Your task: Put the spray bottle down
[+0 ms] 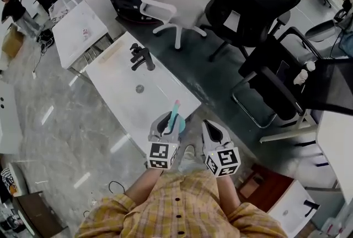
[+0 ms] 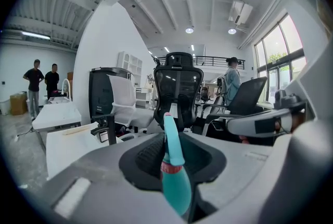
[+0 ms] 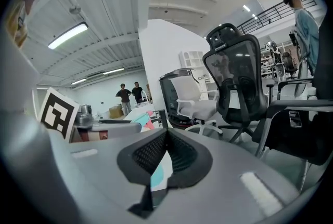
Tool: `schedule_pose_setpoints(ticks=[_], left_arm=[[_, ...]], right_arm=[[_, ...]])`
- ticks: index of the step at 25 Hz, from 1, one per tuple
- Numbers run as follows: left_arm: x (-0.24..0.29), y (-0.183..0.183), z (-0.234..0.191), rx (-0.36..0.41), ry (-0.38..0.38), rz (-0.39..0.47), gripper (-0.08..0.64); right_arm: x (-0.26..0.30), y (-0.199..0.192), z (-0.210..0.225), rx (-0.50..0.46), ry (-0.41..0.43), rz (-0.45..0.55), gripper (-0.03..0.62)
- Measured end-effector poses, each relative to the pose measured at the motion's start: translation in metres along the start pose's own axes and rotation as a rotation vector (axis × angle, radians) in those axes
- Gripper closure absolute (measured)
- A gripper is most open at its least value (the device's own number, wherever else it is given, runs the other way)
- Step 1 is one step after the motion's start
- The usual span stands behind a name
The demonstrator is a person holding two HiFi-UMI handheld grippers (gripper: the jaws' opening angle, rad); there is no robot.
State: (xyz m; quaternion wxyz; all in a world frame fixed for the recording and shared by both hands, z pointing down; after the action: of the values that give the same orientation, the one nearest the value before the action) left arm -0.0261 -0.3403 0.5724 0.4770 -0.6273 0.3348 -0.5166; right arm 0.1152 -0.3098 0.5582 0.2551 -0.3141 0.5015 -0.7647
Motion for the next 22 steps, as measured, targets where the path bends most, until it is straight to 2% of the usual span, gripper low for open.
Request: schedule_pose_setpoints(ticks=[15, 22], left_arm=[[0.095, -0.01, -0.025, -0.047, 0.072, -0.003, 0.471], [0.127, -0.014, -0.028, -0.031, 0.073, -0.019, 0.469]], right_arm=[[0.037, -0.013, 0.04, 0.038, 0.031, -0.069, 0.591], [0.048, -0.011, 0.054, 0.065, 0.031, -0.07, 0.591]])
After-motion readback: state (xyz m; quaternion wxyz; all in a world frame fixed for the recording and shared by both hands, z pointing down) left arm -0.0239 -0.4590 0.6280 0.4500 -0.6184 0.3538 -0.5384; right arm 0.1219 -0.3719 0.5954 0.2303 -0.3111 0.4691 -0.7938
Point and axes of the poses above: the fingertips, and each gripper's own axes: x forward along the fingers, z to its right, y out of its top, the point moved 4 cm from there along -x, backward along the fingers, and after that the axes turned 13 degrees about y, right-handed, at the moved point
